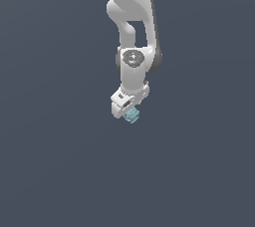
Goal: Pick up the object and move it to a goal position.
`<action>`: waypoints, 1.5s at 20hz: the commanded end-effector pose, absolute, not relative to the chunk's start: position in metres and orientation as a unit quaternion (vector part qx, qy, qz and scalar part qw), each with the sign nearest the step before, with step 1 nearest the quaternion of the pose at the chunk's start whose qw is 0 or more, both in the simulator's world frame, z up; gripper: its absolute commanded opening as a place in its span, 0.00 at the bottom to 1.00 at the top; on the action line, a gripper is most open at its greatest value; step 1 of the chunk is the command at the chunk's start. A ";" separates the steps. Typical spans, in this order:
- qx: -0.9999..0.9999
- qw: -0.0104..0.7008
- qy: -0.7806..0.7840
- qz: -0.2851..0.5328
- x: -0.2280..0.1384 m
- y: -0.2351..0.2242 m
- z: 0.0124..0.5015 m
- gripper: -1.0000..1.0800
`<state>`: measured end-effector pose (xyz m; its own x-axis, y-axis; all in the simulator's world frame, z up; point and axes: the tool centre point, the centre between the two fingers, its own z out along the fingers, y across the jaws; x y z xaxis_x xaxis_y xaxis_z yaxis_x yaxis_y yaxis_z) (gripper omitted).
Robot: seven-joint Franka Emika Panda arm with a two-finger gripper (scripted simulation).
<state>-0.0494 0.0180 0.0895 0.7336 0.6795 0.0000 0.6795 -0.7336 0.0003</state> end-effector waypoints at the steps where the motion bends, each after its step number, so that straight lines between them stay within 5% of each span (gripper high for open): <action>1: 0.931 0.000 0.365 0.000 -0.050 0.018 0.085 0.96; 15: 0.930 0.000 0.367 0.000 -0.050 0.018 0.040 0.96; 16: 0.930 0.000 0.367 0.000 -0.050 0.018 0.040 0.00; 30: 0.930 0.000 0.367 0.000 -0.053 0.021 0.042 0.00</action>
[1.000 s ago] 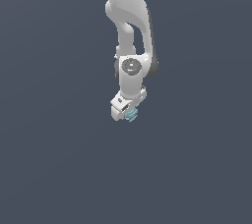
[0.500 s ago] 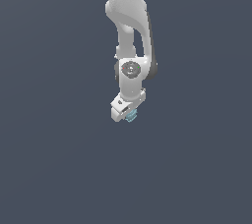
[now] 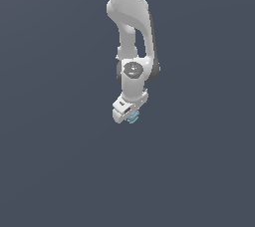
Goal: Pick up the object and move it to a goal position.
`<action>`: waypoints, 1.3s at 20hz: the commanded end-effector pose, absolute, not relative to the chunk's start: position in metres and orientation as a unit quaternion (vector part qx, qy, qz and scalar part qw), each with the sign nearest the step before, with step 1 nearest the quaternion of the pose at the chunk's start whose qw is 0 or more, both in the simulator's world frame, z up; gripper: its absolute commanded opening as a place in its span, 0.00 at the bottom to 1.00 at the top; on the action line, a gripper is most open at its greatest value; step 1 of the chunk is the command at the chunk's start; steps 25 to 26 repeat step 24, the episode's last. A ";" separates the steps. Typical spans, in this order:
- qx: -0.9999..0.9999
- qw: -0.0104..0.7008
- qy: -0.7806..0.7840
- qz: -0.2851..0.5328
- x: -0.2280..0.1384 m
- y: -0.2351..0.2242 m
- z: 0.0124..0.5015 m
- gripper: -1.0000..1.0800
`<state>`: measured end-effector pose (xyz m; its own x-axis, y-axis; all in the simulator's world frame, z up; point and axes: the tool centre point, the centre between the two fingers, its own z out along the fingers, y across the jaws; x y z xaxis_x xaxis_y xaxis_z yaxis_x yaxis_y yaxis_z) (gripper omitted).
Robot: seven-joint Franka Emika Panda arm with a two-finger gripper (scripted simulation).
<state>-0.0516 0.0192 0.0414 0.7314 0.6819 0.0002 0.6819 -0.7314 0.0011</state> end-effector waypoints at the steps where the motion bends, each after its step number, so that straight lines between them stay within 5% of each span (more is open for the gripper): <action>1: 0.930 0.000 0.367 0.000 -0.055 0.023 0.042 0.00; 15: 0.930 0.000 0.367 0.000 -0.106 0.088 0.053 0.00; 26: 0.930 0.000 0.367 0.000 -0.110 0.096 0.055 0.00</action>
